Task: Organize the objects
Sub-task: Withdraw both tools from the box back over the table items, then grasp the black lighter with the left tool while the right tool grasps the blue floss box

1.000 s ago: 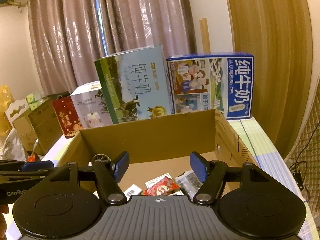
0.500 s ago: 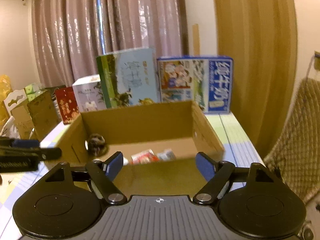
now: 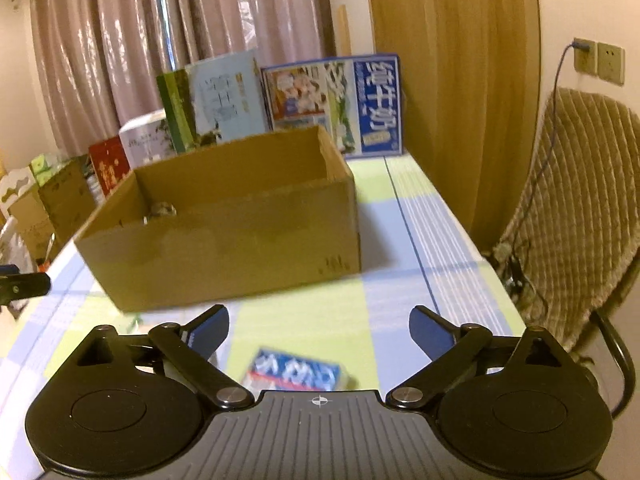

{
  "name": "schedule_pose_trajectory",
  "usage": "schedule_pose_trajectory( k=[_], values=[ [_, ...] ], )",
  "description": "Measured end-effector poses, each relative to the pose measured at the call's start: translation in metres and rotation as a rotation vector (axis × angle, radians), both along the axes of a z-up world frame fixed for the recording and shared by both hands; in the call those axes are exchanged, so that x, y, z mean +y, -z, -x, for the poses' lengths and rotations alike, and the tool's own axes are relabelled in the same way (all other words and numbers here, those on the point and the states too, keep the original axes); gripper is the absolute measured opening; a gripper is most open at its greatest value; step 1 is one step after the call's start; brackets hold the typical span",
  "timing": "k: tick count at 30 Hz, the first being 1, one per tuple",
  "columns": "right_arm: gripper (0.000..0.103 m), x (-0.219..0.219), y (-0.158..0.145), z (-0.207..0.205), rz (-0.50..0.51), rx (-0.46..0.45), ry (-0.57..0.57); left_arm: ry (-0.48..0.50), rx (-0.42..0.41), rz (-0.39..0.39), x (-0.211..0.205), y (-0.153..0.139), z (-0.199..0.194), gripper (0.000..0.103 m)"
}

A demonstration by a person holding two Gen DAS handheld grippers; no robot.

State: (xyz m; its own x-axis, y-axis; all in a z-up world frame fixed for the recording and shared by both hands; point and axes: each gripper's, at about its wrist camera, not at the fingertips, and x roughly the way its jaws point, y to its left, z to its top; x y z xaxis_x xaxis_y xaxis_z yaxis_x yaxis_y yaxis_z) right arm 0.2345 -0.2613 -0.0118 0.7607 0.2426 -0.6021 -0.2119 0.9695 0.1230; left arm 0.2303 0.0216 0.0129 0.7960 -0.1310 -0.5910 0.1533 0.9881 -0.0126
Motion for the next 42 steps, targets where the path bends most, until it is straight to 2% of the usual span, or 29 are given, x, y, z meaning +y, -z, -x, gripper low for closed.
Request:
schedule_pose_trajectory(
  k=[3,8,13,19,24,27,32,42],
  values=[
    [0.099,-0.002,0.012,0.008,0.029,0.03,-0.019,-0.003,0.012,-0.017,0.006,0.011,0.013,0.095],
    [0.1,-0.003,0.031,0.013,0.024,0.094,-0.025,-0.022,0.069,-0.041,0.018,0.033,0.028,0.096],
    [0.101,0.009,0.035,0.012,0.068,0.102,-0.048,-0.032,0.109,-0.046,0.028,0.051,0.035,0.1],
    [0.101,0.016,0.04,0.007,0.066,0.114,-0.063,-0.035,0.15,-0.046,0.036,0.065,0.03,0.101],
    [0.101,0.023,0.047,0.001,0.083,0.12,-0.073,-0.008,0.155,-0.124,0.028,0.077,0.022,0.101],
    [0.101,0.026,0.051,-0.003,0.085,0.127,-0.078,-0.016,0.182,-0.104,0.028,0.086,0.013,0.101],
    [0.101,0.032,0.055,-0.006,0.09,0.12,-0.085,-0.037,0.196,-0.012,0.021,0.096,0.005,0.101],
    [0.101,0.04,0.065,-0.018,0.094,0.131,-0.077,-0.104,0.173,0.02,-0.004,0.115,-0.009,0.102]
  ],
)
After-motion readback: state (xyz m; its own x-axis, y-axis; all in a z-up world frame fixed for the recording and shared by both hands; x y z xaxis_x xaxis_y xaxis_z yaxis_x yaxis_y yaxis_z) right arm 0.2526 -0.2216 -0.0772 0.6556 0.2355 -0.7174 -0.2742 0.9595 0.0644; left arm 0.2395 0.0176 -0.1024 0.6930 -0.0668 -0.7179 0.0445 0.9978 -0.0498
